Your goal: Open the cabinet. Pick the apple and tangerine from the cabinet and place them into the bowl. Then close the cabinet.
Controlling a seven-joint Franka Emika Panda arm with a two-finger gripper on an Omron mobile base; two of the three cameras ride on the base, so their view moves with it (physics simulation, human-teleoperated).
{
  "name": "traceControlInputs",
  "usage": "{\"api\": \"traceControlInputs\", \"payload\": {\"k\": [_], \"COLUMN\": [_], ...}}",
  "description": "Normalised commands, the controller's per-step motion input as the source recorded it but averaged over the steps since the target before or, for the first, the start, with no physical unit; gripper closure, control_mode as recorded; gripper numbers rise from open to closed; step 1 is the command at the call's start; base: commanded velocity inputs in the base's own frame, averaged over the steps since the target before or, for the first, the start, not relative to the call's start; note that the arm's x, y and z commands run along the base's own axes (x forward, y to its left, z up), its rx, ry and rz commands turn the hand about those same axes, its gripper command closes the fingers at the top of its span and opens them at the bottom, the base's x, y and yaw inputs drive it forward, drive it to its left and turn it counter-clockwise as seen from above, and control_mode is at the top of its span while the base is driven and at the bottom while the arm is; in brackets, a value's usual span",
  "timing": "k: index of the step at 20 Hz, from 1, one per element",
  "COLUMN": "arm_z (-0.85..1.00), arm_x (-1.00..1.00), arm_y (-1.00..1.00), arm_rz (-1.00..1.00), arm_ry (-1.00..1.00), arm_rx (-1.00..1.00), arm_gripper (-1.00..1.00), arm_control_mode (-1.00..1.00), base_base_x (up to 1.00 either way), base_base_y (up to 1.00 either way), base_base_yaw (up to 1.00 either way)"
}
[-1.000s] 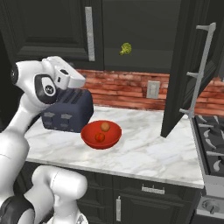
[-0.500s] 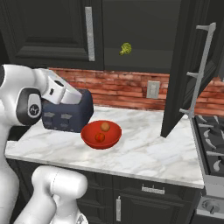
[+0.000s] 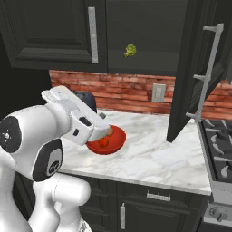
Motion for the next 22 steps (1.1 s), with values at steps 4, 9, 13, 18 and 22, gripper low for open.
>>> {"api": "traceControlInputs", "payload": {"k": [4,9,13,18,22], "arm_z": [0.41,0.12,-0.01,-0.01,-0.07], "arm_x": [-1.0,-0.59,-0.11,-0.6,-0.33], "arm_y": [-0.88,-0.34,0.0,-0.31,-0.27], "arm_rz": [0.0,0.0,0.0,0.11,0.25], "arm_ry": [-0.11,0.03,0.0,-0.28,-0.33], "arm_rx": [0.1,0.01,0.0,-0.02,-0.08], "arm_gripper": [-1.0,-1.0,-1.0,-1.0,-1.0], "arm_control_mode": [-1.0,-1.0,-1.0,-1.0,-1.0], "base_base_x": [0.0,0.0,0.0,0.0,0.0], "base_base_y": [0.0,0.0,0.0,0.0,0.0], "base_base_yaw": [0.0,0.0,0.0,0.0,0.0]}}
